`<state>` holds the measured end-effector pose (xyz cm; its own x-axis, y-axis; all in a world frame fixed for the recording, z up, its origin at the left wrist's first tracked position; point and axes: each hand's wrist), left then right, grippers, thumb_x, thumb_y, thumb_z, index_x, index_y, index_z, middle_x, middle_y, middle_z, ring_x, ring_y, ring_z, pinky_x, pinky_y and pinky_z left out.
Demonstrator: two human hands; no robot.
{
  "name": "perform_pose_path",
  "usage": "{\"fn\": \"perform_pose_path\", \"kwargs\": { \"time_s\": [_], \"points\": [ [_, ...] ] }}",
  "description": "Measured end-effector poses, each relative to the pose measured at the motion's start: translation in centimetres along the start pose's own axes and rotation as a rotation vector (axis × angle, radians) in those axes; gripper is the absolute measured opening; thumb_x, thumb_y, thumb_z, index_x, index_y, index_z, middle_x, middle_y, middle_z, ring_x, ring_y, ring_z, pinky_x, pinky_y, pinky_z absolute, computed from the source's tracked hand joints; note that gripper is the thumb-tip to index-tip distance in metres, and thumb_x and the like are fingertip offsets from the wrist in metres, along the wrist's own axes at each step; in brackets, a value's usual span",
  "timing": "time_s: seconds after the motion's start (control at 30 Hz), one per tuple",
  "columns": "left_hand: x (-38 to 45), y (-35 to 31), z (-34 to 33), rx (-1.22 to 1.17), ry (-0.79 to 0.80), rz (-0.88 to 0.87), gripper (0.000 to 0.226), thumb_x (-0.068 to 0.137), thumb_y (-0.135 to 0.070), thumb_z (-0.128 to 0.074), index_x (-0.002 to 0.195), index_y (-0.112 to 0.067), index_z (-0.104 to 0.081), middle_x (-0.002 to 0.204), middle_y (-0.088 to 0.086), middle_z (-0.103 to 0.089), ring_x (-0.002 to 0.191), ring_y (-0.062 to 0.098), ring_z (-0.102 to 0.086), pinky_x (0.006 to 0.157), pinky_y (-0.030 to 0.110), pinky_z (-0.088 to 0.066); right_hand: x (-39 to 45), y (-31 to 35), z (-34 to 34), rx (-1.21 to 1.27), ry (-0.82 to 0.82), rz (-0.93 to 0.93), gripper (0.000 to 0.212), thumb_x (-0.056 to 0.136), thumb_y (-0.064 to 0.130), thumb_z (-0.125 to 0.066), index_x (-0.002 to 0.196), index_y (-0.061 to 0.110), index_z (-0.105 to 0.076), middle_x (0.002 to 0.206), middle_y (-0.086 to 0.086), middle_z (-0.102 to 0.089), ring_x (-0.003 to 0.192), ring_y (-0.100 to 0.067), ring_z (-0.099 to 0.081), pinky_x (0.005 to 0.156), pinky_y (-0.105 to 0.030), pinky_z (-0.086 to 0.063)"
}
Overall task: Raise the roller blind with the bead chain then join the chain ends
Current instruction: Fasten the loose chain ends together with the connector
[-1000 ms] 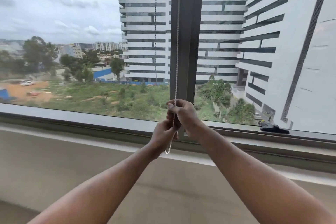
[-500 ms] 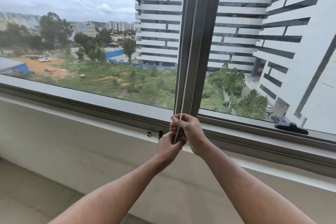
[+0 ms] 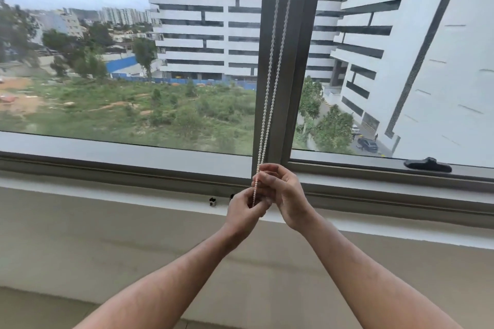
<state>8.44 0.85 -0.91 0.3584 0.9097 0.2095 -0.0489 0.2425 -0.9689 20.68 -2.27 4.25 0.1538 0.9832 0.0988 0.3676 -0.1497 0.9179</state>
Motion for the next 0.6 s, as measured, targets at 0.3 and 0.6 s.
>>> {"fn": "perform_pose_path", "kwargs": {
  "time_s": [0.3, 0.6],
  "points": [
    [5.1, 2.7, 5.6, -0.164, -0.037, 0.025, 0.019, 0.089, -0.01, -0.069, 0.076, -0.005, -0.057, 0.062, 0.0, -0.058, 0.065, 0.023, -0.054, 0.059, 0.028, -0.044, 4.1, -7.4, 1.1, 0.017, -0.428, -0.17, 0.014, 0.094, 0.018, -0.069, 0.104, 0.009, -0.068, 0.075, -0.003, -0.066, 0.065, -0.016, -0.063, 0.069, -0.031, -0.057],
    [7.7, 3.8, 6.7, -0.255, -0.068, 0.023, 0.013, 0.095, -0.008, -0.067, 0.084, -0.007, -0.059, 0.071, 0.004, -0.062, 0.074, 0.025, -0.059, 0.074, 0.032, -0.052, 7.6, -16.2, 2.1, -0.515, -0.457, -0.294, 0.033, 0.082, 0.015, -0.081, 0.112, 0.018, -0.066, 0.104, 0.0, -0.07, 0.095, -0.016, -0.068, 0.087, -0.037, -0.058]
  ]
}}
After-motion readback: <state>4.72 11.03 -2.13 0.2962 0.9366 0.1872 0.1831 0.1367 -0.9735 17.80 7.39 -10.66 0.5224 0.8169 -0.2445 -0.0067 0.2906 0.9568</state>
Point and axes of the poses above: each hand's wrist, its own x-axis towards the middle knuckle, its own z-axis out of the back of the hand, y = z × x
